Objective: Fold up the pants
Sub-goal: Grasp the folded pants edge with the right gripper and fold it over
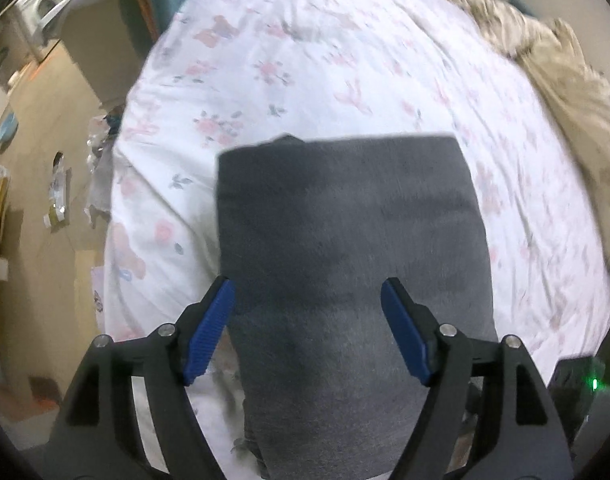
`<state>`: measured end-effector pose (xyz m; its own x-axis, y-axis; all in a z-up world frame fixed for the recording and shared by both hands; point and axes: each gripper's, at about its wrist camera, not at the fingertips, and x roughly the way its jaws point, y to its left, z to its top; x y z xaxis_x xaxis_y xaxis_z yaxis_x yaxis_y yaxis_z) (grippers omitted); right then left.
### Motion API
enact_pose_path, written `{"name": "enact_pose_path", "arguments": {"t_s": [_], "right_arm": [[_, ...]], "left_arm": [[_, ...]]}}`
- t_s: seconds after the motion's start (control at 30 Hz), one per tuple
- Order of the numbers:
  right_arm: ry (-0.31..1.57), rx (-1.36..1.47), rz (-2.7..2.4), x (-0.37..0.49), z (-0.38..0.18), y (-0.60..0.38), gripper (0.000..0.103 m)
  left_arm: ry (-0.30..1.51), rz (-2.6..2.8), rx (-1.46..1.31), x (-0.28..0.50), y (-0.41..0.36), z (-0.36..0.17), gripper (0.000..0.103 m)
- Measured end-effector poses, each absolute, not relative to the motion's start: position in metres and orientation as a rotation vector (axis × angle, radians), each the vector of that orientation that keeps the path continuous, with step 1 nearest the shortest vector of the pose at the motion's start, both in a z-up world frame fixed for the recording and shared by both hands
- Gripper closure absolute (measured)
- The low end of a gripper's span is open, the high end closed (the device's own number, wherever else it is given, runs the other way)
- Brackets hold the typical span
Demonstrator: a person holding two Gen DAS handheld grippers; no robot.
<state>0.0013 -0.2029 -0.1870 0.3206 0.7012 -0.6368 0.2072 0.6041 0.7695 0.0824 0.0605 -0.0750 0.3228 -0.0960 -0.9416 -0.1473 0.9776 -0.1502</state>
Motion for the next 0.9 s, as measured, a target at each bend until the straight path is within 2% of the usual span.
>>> {"name": "enact_pose_path", "arguments": {"t_s": [0.07,0.27,0.4,0.6,0.63,0.67,0.7,0.77,0.83,0.9], "right_arm": [[1.178,0.853,0.407,-0.004,-0.165,-0.199,0.067],[1.068,0.741,0.485,0.024,-0.100,-0.216,0.071],[1.034,0.636,0.437,0.084,-0.093,-0.261,0.074],[1.178,0.626,0.321,0.144,-0.136,-0.309,0.072],[1.227,0.714,0.305,0.144,-0.156,-0.321,0.066],[1.245,0.759,0.289,0.136,-0.168,-0.334,0.054],[1.252,0.805,0.250,0.131,-0.177,-0.341,0.049],[1.236,0.899,0.181,0.114,-0.180,-0.348,0.028],[1.212,0.924,0.142,0.103,-0.176,-0.346,0.019],[1.191,0.973,0.135,0.085,-0.175,-0.341,0.018]], "left_arm": [[1.216,0.056,-0.277,0.084,0.075,-0.066,0.030],[1.197,0.068,-0.542,0.088,0.125,-0.059,0.030],[1.221,0.101,-0.569,0.091,0.129,-0.070,0.030],[1.284,-0.038,-0.437,0.104,0.083,-0.087,0.030],[1.284,-0.058,-0.415,0.108,0.079,-0.088,0.030],[1.279,-0.068,-0.398,0.111,0.077,-0.089,0.029],[1.271,-0.078,-0.373,0.117,0.076,-0.090,0.026],[1.263,-0.089,-0.349,0.126,0.075,-0.093,0.022],[1.252,-0.166,-0.348,0.140,0.073,-0.097,0.019],[1.280,-0.332,-0.340,0.156,0.063,-0.107,0.018]]}}
